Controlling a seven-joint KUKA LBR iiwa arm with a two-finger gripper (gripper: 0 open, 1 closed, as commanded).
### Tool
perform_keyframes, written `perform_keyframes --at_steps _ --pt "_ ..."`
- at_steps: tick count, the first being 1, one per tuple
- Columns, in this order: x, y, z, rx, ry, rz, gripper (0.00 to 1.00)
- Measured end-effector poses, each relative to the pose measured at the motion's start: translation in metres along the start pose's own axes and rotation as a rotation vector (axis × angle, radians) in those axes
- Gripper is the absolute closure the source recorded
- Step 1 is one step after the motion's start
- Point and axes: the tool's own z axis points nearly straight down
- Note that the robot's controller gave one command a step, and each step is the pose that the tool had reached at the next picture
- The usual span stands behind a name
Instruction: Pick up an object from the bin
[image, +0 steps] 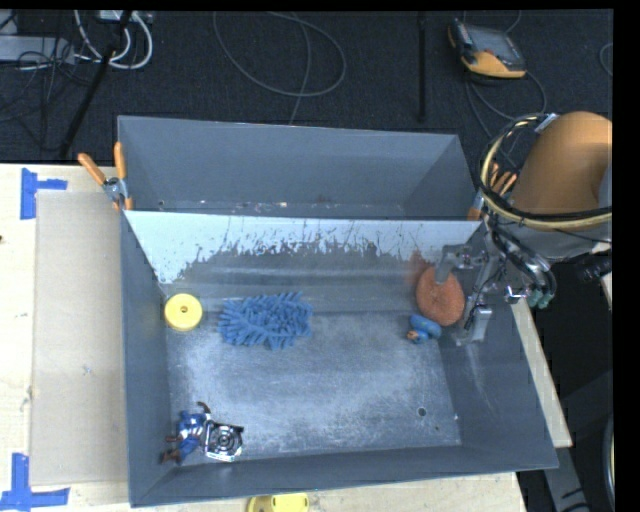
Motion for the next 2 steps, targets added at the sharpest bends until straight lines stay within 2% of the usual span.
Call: perform_keyframes --at_steps 1,2 --pt "-0.002 0.001 -0.005 0.002 -0.008 -0.004 0.0" --pt "-0.002 -0.01 0.067 0.0 -0.01 0.142 0.0"
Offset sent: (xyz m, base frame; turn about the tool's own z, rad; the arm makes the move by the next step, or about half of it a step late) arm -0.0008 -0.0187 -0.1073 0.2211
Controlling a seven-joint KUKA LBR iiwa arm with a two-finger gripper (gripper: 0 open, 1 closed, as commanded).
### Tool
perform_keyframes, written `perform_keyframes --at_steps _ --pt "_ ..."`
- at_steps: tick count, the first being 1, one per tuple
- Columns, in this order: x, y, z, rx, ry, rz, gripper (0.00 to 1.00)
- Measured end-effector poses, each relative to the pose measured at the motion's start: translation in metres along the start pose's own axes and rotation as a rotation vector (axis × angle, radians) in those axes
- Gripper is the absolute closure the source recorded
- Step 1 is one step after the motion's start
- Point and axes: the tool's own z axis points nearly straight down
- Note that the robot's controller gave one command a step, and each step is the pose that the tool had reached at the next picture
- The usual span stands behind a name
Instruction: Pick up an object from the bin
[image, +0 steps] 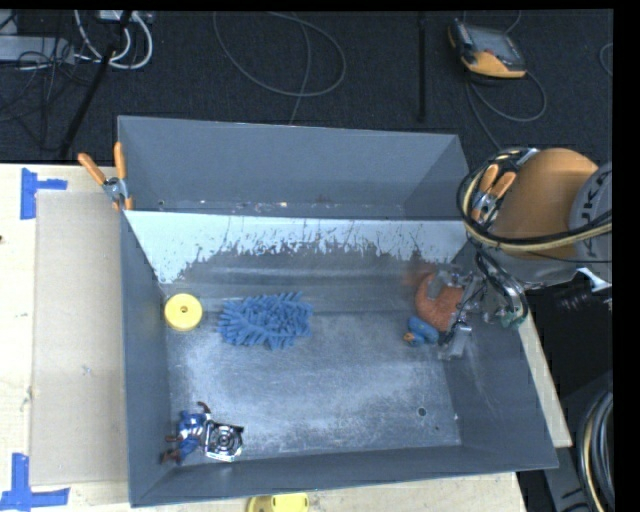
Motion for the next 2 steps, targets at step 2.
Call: perform_keyframes --at_steps 2 --pt "0.0046 -0.0039 -0.011 0.001 0.001 0.076 0.0"
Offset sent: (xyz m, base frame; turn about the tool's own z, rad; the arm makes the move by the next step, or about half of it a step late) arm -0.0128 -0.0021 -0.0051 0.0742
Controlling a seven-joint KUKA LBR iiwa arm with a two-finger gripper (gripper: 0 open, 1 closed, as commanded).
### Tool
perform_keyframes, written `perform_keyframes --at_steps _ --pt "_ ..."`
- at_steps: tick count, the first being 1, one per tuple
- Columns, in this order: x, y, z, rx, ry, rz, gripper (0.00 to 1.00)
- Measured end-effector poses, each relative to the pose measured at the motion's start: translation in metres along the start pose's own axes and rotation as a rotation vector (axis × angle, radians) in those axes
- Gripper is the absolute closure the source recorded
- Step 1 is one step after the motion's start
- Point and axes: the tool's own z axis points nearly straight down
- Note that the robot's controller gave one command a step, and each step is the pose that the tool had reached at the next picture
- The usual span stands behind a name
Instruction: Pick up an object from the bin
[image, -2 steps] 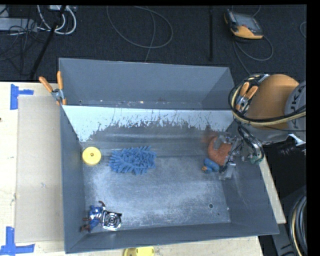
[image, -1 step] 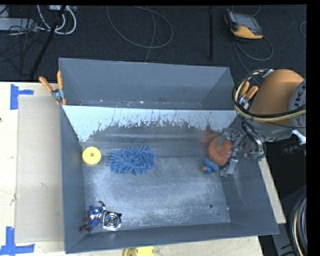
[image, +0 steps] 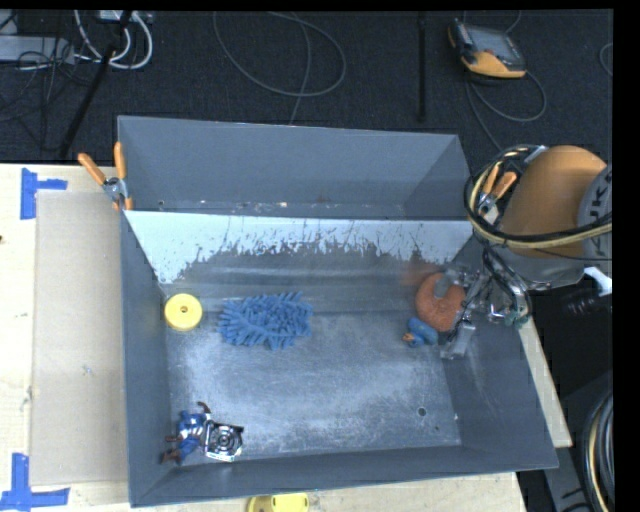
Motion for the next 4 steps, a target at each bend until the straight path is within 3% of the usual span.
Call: perform_keyframes --at_steps 1,2,4 --pt "-0.004 0.002 0.047 -0.011 -0.009 0.172 0.0" --pt "0.012 0.003 0.047 -0.008 -0.007 0.245 1.0" --pt "0.013 0.003 0.042 -0.007 -0.002 0.244 1.0"
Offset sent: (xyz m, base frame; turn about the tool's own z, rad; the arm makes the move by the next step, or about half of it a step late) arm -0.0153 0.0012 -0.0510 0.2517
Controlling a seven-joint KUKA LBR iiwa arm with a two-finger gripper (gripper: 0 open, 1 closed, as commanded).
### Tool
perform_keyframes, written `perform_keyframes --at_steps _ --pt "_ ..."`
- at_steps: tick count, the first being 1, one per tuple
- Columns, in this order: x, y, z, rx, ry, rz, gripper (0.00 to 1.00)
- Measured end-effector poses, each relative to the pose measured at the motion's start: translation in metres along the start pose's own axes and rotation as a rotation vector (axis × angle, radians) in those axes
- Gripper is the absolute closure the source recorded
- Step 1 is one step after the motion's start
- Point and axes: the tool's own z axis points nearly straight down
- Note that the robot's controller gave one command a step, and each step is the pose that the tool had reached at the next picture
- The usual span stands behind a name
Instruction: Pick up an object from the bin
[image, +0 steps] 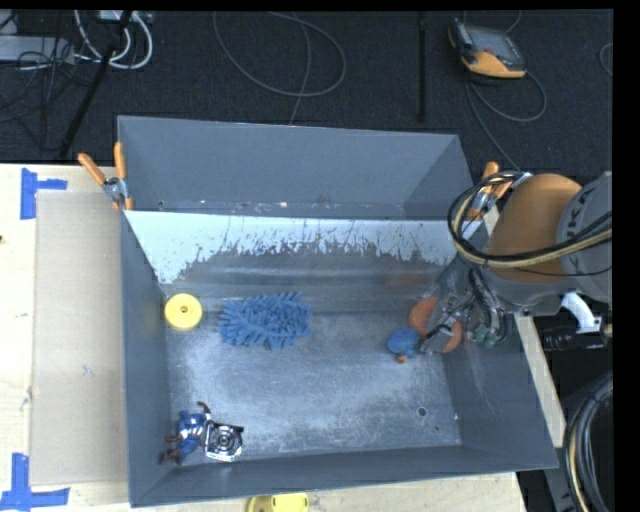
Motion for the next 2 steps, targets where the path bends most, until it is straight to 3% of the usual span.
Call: perform_keyframes --at_steps 1,2 --pt "0.001 0.0 -0.018 0.004 0.008 -0.001 1.0" --pt "-0.001 0.0 -0.032 0.004 -0.002 -0.002 1.0"
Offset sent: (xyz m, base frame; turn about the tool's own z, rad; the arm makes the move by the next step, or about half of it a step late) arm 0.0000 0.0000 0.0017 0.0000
